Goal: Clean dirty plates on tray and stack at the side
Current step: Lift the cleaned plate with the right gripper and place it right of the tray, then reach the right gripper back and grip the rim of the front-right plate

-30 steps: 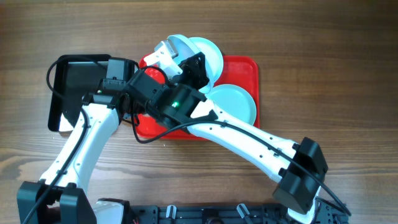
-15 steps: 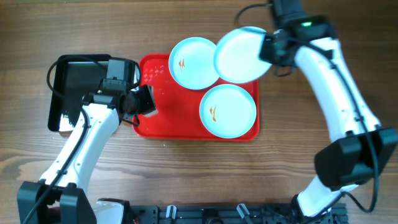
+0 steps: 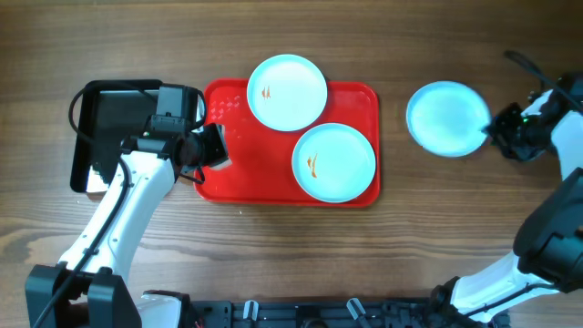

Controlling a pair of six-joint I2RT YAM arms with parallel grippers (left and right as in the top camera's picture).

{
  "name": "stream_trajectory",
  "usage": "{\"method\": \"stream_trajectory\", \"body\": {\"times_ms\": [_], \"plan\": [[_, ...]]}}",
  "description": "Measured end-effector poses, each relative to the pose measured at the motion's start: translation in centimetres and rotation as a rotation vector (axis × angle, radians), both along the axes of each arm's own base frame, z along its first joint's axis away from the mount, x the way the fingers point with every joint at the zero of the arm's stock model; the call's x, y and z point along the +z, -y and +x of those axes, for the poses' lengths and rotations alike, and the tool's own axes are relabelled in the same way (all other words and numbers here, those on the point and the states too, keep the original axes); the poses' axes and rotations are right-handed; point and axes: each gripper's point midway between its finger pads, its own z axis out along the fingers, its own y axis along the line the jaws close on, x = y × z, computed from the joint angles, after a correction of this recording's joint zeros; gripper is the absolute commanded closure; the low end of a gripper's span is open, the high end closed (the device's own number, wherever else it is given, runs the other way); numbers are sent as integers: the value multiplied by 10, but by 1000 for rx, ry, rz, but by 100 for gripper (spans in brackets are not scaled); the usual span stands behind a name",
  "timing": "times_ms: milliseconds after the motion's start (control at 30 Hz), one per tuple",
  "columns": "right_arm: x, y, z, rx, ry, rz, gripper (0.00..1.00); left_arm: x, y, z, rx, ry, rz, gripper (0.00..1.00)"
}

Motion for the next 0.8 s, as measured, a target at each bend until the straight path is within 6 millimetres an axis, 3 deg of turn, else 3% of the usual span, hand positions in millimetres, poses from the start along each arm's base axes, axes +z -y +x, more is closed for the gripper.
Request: {"method": "stream_trajectory", "body": {"times_ms": [133,200,267,300,333,367,400,467,533,667,733,767,800], "plan": [[2,-37,-16,42,-66,144,0,0,0,0,0,0,0,96],[10,-61,-13,120,-41,198,0,0,0,0,0,0,0,96],[34,-107,-5,280,20,172,0,0,0,0,0,0,0,96],[49,-133,-2,370,59,143,4,0,0,0,0,0,0,96],[59,-156,0,445,91,111,15,0,0,0,0,0,0,96],[67,-179,3,520,124,76,33,0,0,0,0,0,0,96],[71,-208,7,608,158,43,36,0,0,0,0,0,0,96],[62,-241,10,686,155,-39,37,0,0,0,0,0,0,96],[30,-266,9,739,83,-165,37,0,0,0,0,0,0,96],[-25,-258,12,755,-33,-324,44,-1,0,-3,0,-12,2,96],[-42,-254,16,769,-48,-329,48,-1,0,-3,0,-12,2,96],[-45,-257,17,790,-43,-316,53,-1,0,-3,0,-12,2,96],[-50,-259,16,809,-49,-303,64,-1,0,-3,0,-12,2,96]]}}
